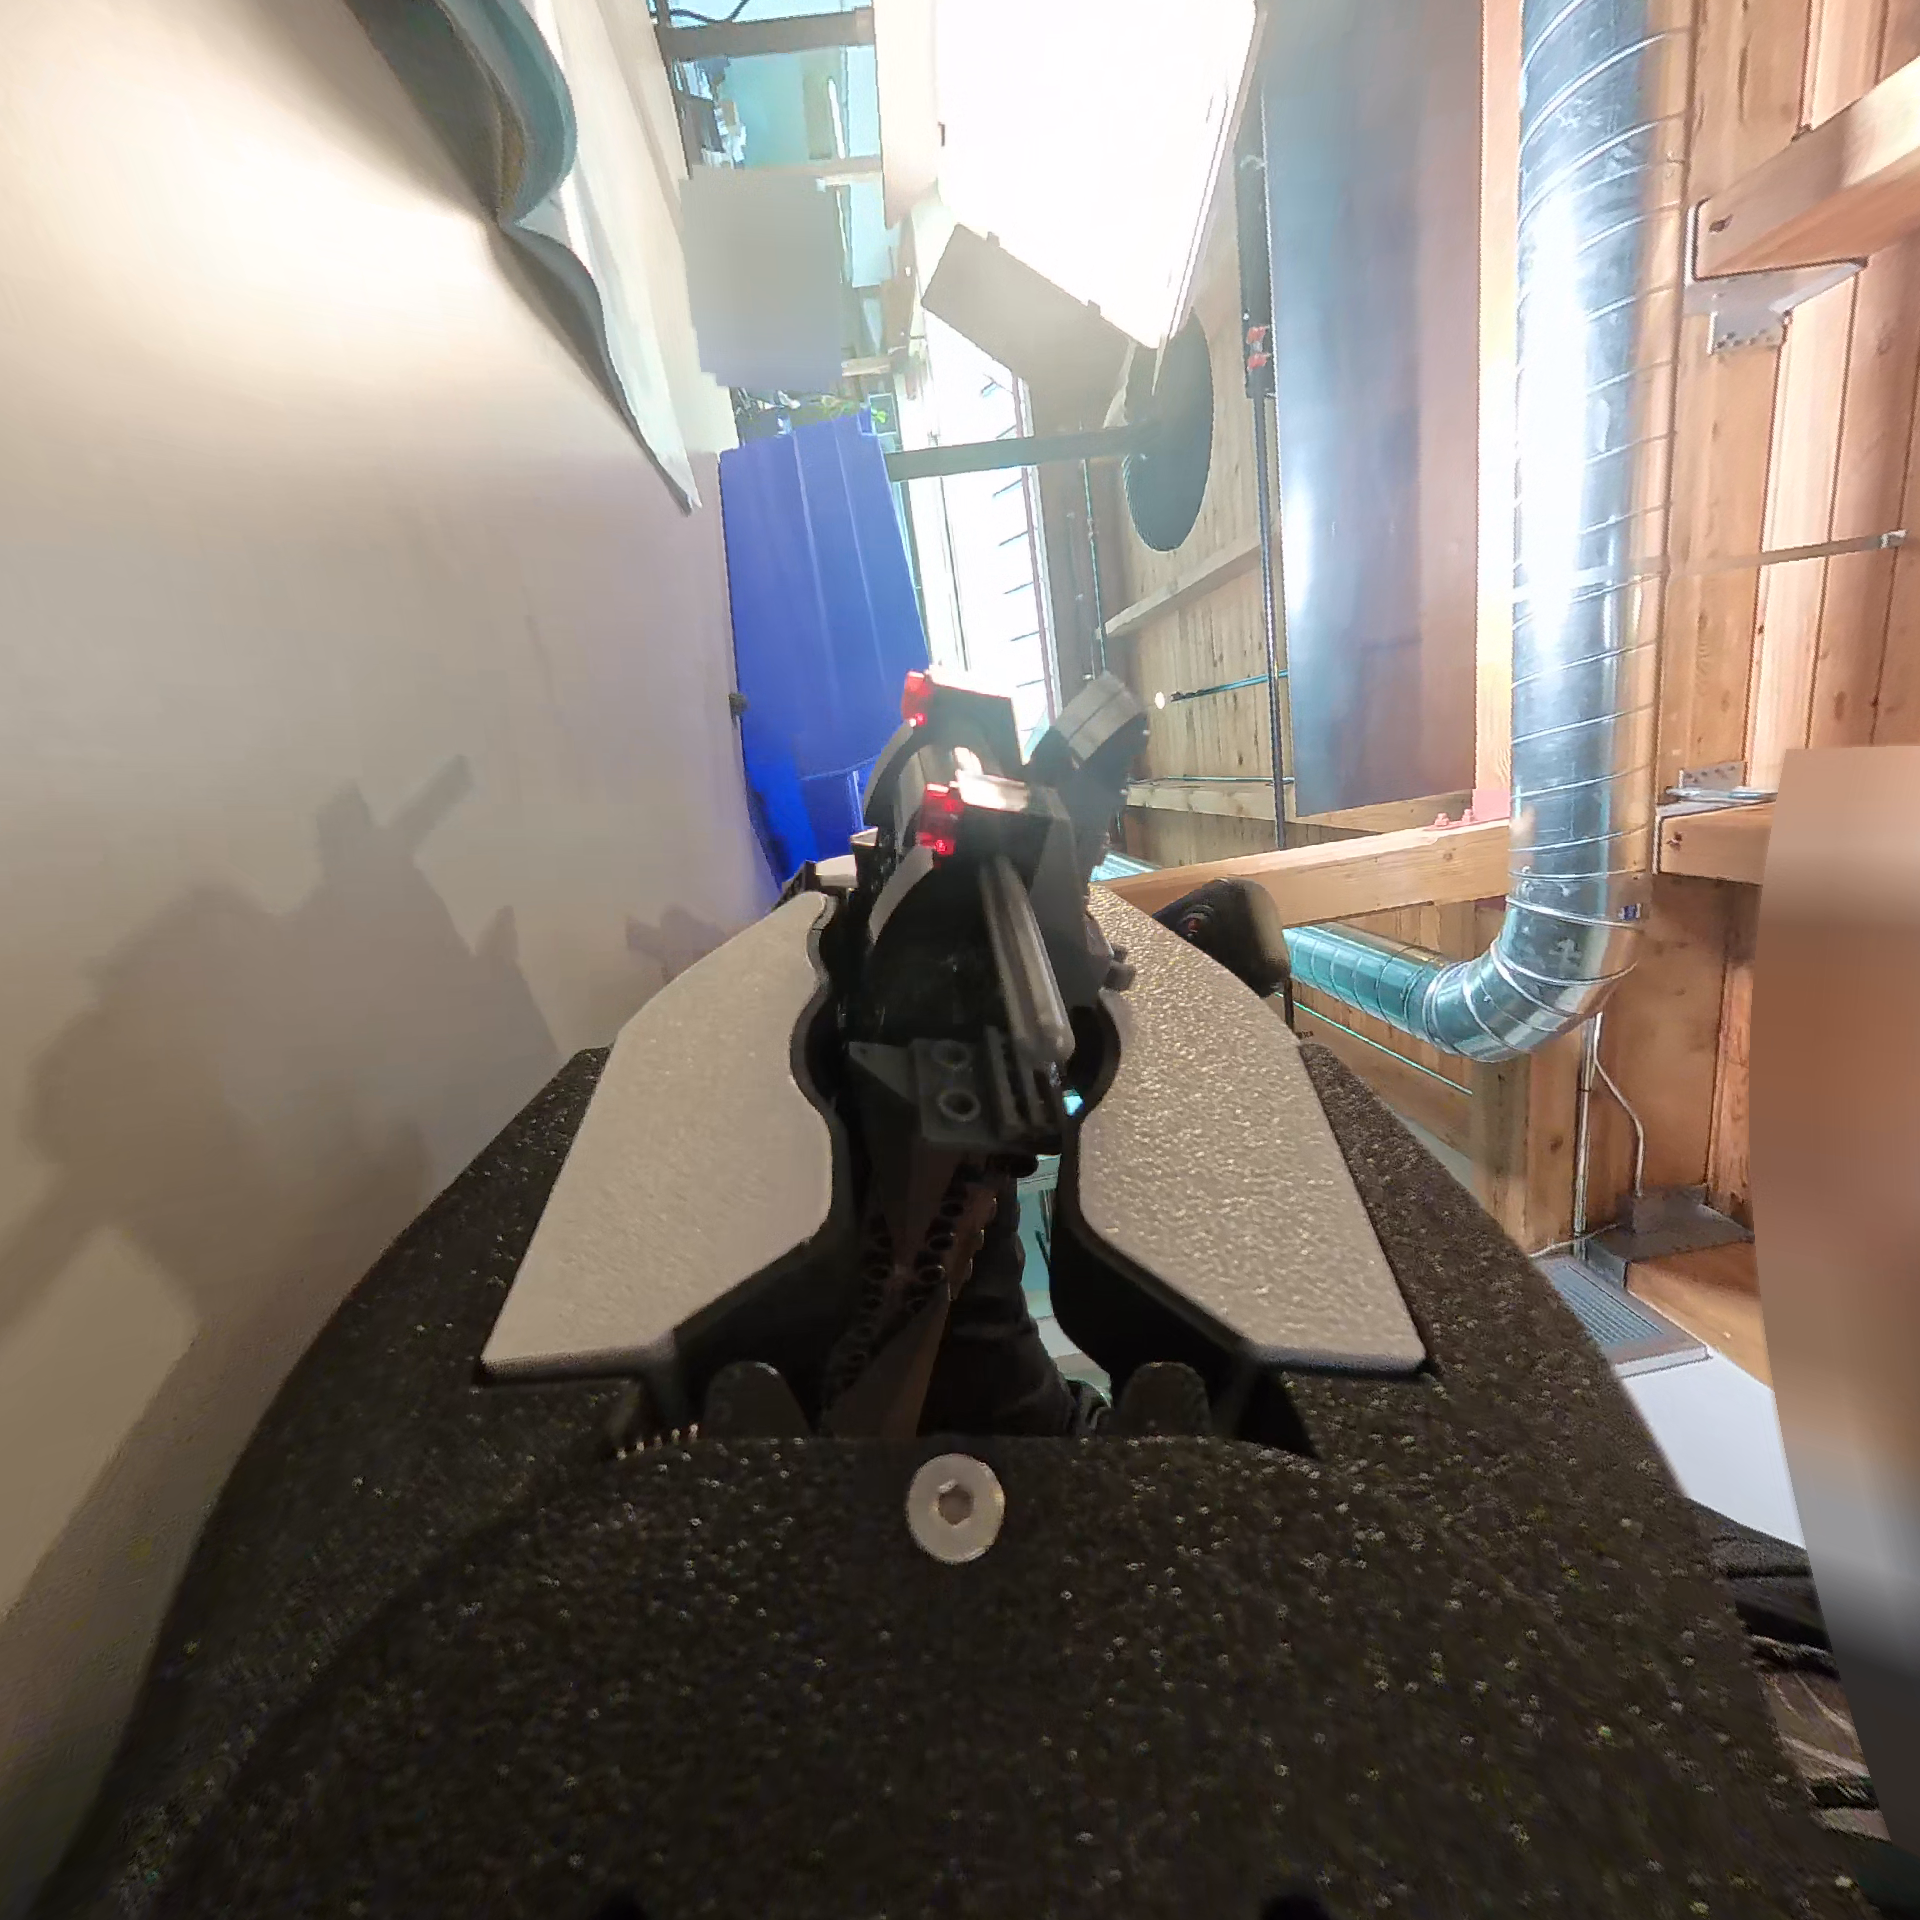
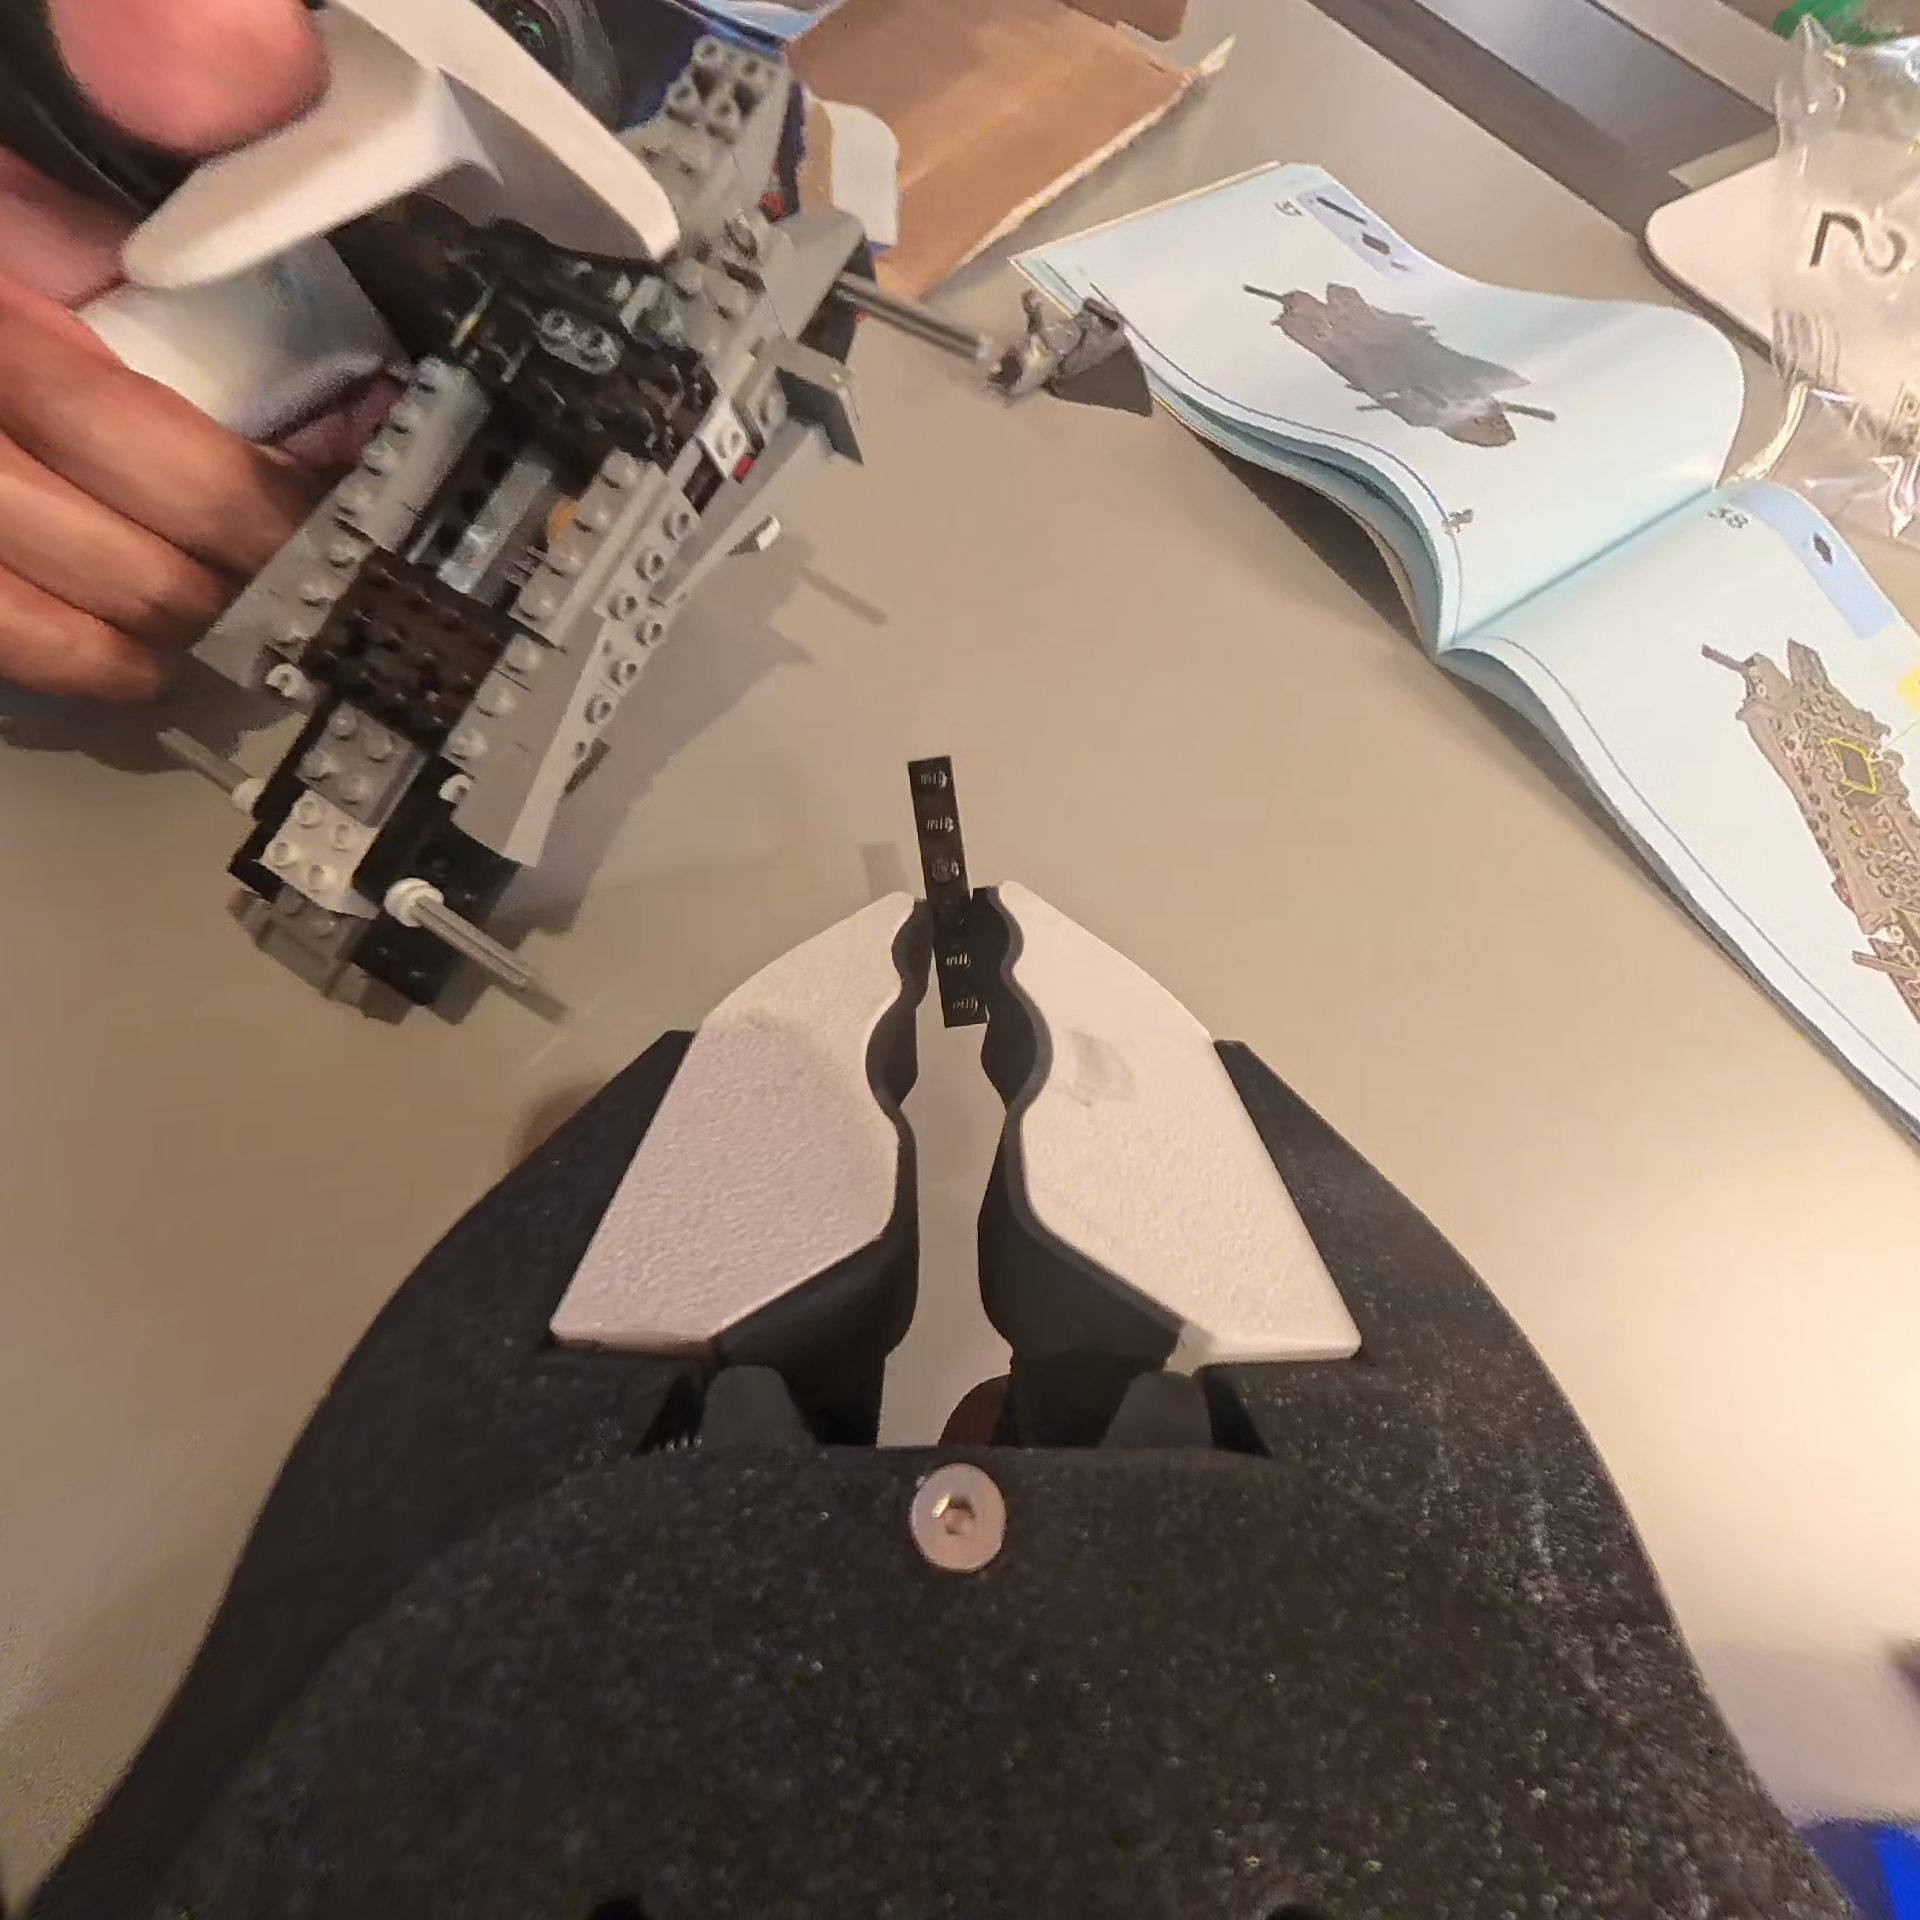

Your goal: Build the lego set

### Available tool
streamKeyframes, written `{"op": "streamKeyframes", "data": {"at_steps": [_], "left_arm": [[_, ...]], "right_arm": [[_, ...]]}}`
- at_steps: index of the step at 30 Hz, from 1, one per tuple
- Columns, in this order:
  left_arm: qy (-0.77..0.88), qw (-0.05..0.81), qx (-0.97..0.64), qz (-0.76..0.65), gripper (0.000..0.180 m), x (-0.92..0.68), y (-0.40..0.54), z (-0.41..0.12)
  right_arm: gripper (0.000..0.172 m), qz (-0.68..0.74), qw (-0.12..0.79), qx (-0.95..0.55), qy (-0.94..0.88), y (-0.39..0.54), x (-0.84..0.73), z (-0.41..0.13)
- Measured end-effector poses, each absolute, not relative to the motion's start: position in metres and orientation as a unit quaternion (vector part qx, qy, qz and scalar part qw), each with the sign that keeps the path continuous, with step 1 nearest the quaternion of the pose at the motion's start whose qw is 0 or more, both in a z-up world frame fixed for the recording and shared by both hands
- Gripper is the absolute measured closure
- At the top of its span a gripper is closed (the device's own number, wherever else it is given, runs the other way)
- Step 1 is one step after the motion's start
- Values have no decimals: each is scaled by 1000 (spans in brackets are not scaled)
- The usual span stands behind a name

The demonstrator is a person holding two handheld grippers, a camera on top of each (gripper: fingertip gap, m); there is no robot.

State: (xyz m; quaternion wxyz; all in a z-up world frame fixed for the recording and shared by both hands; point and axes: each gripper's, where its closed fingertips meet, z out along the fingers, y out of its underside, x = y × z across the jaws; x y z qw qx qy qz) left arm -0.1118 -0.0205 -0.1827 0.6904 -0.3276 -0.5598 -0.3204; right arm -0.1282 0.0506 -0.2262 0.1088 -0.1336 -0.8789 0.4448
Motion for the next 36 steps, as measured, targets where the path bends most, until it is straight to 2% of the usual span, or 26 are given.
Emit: {"op": "streamKeyframes", "data": {"at_steps": [16,26,31,36], "left_arm": [[-506,722,-345,-321,140,-152,-30,-171],[-544,697,-334,-326,139,-159,-31,-183],[-571,677,-323,-333,132,-162,-31,-191],[-575,674,-309,-346,134,-161,-33,-191]], "right_arm": [[165,385,87,-160,-905,41,-171,-248],[165,384,63,-166,-906,40,-171,-250],[164,364,97,-152,-914,40,-171,-254],[163,353,123,-145,-916,40,-170,-255]]}}
